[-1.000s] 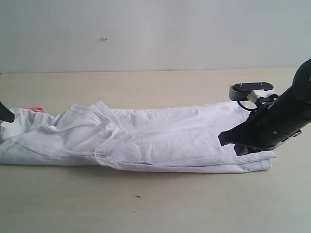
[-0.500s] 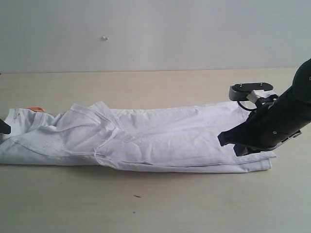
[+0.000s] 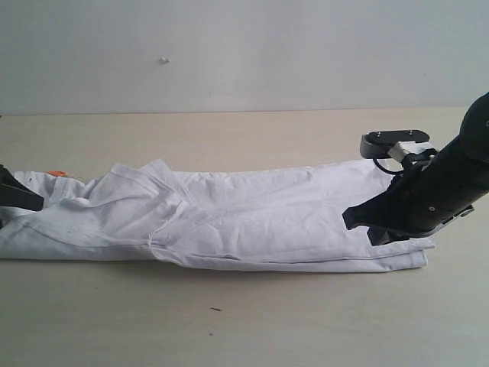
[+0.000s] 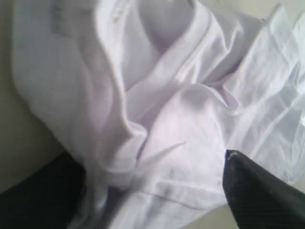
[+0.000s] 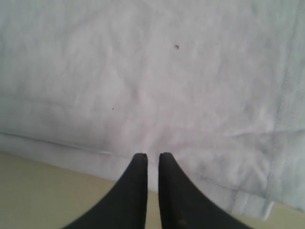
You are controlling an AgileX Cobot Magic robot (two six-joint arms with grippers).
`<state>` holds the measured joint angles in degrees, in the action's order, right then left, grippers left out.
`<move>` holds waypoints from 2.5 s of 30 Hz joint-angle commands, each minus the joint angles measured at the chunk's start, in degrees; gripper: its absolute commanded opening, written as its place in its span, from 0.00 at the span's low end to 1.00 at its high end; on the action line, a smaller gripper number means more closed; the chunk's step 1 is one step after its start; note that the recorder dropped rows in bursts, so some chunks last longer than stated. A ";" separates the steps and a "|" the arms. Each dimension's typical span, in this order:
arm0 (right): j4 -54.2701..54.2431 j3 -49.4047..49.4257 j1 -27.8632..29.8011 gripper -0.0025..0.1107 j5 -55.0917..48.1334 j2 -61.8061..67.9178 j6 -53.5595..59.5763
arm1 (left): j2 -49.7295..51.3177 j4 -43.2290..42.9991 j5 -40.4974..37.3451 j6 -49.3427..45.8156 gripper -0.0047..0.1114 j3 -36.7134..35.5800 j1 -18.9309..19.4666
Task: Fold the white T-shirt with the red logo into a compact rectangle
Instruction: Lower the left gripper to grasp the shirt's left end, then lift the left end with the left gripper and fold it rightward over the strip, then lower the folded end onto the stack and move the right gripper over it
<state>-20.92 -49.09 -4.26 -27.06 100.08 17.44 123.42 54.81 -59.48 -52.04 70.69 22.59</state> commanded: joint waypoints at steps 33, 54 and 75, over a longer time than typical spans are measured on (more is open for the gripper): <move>-0.02 0.16 0.19 0.11 -0.77 -0.18 0.53 | -16.98 -0.69 -3.21 1.89 0.04 3.62 1.47; -0.02 0.16 0.19 0.11 -1.03 -0.18 0.53 | -21.40 10.36 -4.96 4.51 0.04 9.95 -17.17; -1.14 0.16 0.19 0.11 -1.09 -0.18 0.53 | -3.96 16.17 11.21 -5.39 0.83 15.22 -49.43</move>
<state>-21.78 -49.09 -4.26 -28.23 100.08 17.44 120.08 71.13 -46.44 -57.55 83.62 -27.40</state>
